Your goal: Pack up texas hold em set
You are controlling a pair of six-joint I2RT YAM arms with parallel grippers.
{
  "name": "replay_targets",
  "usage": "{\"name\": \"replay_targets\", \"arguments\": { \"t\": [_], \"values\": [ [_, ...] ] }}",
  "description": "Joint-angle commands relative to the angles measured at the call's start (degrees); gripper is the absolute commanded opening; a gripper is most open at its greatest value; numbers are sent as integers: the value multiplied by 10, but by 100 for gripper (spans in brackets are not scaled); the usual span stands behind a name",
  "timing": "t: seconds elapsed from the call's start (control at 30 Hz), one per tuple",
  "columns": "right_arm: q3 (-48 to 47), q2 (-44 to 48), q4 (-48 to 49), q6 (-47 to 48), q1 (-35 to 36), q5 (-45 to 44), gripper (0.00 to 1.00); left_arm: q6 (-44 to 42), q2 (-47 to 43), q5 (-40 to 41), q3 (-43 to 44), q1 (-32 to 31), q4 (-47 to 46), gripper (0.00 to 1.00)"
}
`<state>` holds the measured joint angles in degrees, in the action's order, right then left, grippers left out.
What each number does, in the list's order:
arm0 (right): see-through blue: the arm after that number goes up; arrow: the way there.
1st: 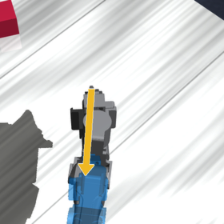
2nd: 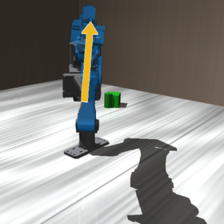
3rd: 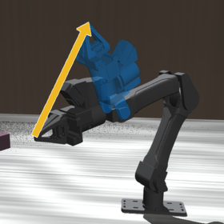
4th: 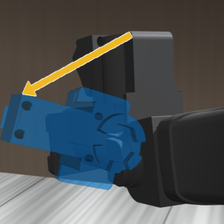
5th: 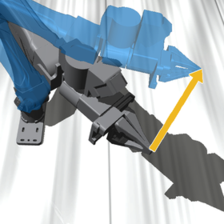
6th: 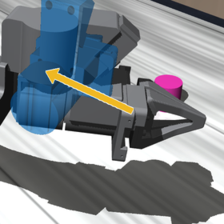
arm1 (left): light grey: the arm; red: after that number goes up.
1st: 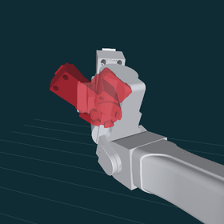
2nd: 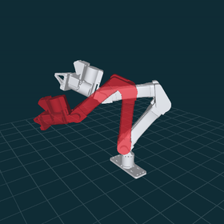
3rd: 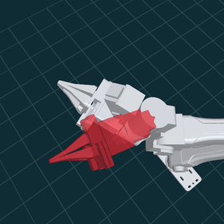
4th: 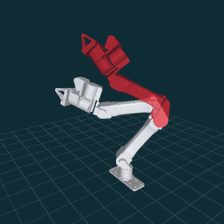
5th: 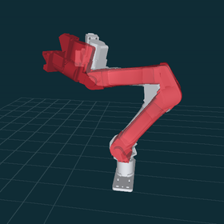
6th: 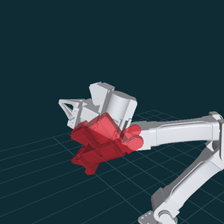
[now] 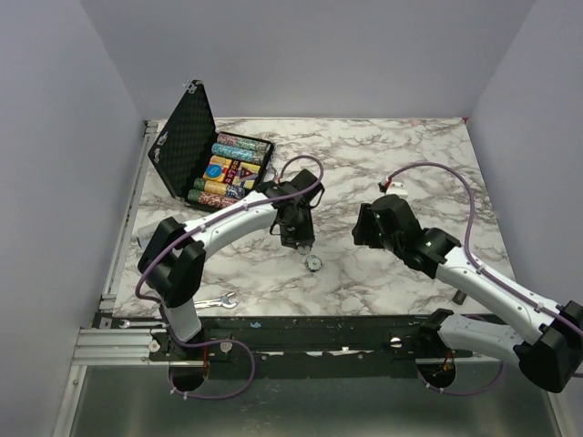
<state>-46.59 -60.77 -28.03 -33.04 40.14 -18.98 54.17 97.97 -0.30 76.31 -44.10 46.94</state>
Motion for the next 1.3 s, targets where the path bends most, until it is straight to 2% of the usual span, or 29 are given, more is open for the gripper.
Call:
{"name": "replay_targets", "arguments": {
  "t": [0.0, 0.17, 0.73, 1.27],
  "values": [
    [6, 31, -5, -1, -3, -4, 59, -7, 48, -33, 56, -27, 26, 21],
    [8, 50, -12, 1, -2, -12, 59, -3, 82, -42, 76, -43, 27, 21],
    [17, 68, -9, 1, -2, -9, 59, 0, 123, -43, 63, -48, 15, 21],
    [18, 65, -5, 5, -2, -3, 59, -3, 135, -56, 62, -48, 7, 37]
  ]
}}
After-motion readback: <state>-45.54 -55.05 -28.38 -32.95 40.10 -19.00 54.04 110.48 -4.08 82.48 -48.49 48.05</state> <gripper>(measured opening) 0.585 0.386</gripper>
